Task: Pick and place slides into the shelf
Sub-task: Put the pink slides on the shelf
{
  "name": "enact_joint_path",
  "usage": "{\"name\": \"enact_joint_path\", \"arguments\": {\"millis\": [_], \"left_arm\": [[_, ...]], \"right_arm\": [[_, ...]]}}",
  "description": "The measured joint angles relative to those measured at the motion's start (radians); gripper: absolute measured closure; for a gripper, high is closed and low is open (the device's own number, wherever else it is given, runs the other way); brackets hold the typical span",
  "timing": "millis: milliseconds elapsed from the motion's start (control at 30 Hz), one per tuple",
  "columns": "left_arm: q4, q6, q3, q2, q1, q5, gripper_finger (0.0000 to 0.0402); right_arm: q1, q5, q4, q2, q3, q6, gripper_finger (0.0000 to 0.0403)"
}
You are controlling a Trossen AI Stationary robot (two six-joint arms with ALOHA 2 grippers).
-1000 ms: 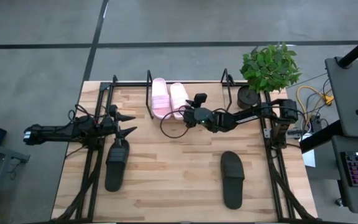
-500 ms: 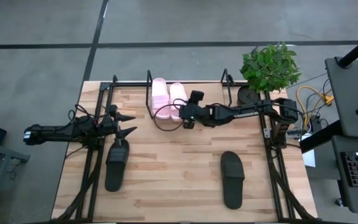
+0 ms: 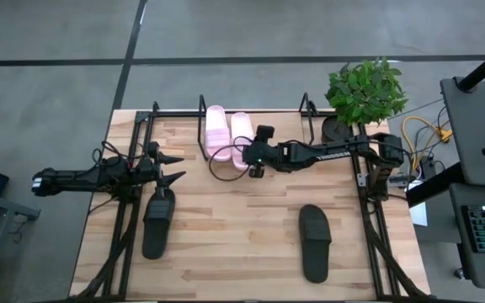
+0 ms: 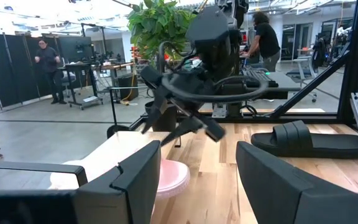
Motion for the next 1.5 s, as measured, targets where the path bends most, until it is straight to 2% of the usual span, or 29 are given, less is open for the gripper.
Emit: {"name": "enact_joint_path", "arguments": {"millis": [100, 200, 333, 467, 800, 1067, 1333, 1500], "left_arm": [[-0.001, -0.02, 0.0, 0.0, 0.0, 0.0, 0.0206], [-0.004, -0.02, 0.0, 0.0, 0.0, 0.001, 0.0206], [-0.004, -0.02, 0.0, 0.0, 0.0, 0.001, 0.0206], [-0.003, -0.02, 0.0, 0.0, 0.0, 0.001, 0.0206], [-0.006, -0.021, 0.0, 0.001, 0.0, 0.0, 0.0206], [-0.007, -0.02, 0.0, 0.003, 0.0, 0.001, 0.0206], [-0.007, -0.02, 0.0, 0.004, 0.0, 0.0, 0.0206], [-0.008, -0.02, 0.0, 0.004, 0.0, 0.0, 0.0206]], "right_arm": [[0.025, -0.077, 0.027, 0.0, 0.002, -0.057, 0.0236], [0.048, -0.073, 0.054, 0.007, 0.001, -0.123, 0.0236], [0.057, -0.039, 0.093, 0.045, 0.001, -0.224, 0.0236], [0.063, 0.083, 0.121, 0.096, 0.014, -0.312, 0.0236], [0.058, 0.145, 0.119, 0.16, 0.057, -0.374, 0.0244], [0.036, 0.15, 0.11, 0.159, 0.058, -0.364, 0.0294], [0.025, 0.15, 0.085, 0.159, 0.058, -0.351, 0.0385], [0.026, 0.203, 0.086, 0.158, 0.063, -0.357, 0.0391]]}}
